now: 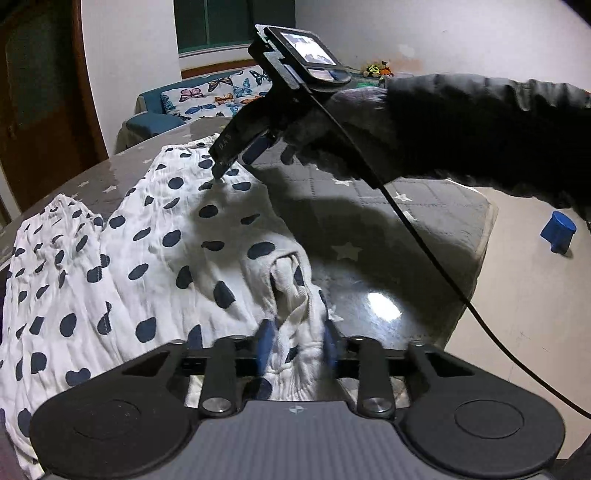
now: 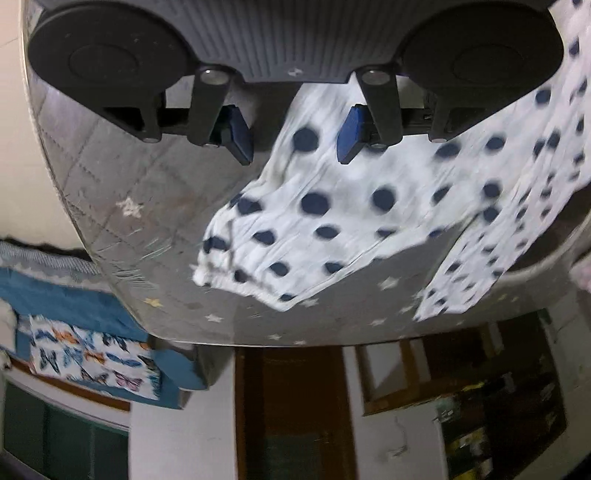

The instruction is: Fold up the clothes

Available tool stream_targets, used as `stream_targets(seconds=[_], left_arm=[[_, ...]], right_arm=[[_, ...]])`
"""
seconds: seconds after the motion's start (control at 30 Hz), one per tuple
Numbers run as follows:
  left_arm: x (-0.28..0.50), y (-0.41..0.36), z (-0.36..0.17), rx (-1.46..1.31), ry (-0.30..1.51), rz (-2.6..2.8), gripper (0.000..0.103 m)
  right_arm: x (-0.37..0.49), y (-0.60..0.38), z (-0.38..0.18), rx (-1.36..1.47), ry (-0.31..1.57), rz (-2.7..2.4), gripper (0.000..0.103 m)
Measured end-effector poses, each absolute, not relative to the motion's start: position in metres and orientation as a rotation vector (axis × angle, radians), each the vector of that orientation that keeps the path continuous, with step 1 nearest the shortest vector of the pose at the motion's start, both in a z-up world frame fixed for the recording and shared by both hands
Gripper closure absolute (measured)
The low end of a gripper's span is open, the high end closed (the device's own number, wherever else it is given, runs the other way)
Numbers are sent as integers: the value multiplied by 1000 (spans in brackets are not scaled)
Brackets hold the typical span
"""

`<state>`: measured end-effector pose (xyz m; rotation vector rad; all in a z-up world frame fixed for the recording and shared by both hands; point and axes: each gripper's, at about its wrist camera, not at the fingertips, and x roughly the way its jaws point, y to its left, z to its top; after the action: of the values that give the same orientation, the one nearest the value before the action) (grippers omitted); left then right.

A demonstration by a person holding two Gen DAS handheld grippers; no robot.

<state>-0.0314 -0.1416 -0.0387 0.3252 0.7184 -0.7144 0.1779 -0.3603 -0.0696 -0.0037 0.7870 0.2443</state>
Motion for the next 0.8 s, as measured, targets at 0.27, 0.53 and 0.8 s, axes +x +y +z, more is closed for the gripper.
stream_targets(seconds=[0.27,0.53,0.8], left_arm=[[-27,-139,-34,290,747,-748,89],[-21,-139,-37,259,773,-763,89],[-15,-133,-36,210,778,-769,93]], right_arm=[[228,-381,-71,62,778,131,62],[271,-388,-77,73,787,67,65],[291,-387,-77,92,795,45,97]])
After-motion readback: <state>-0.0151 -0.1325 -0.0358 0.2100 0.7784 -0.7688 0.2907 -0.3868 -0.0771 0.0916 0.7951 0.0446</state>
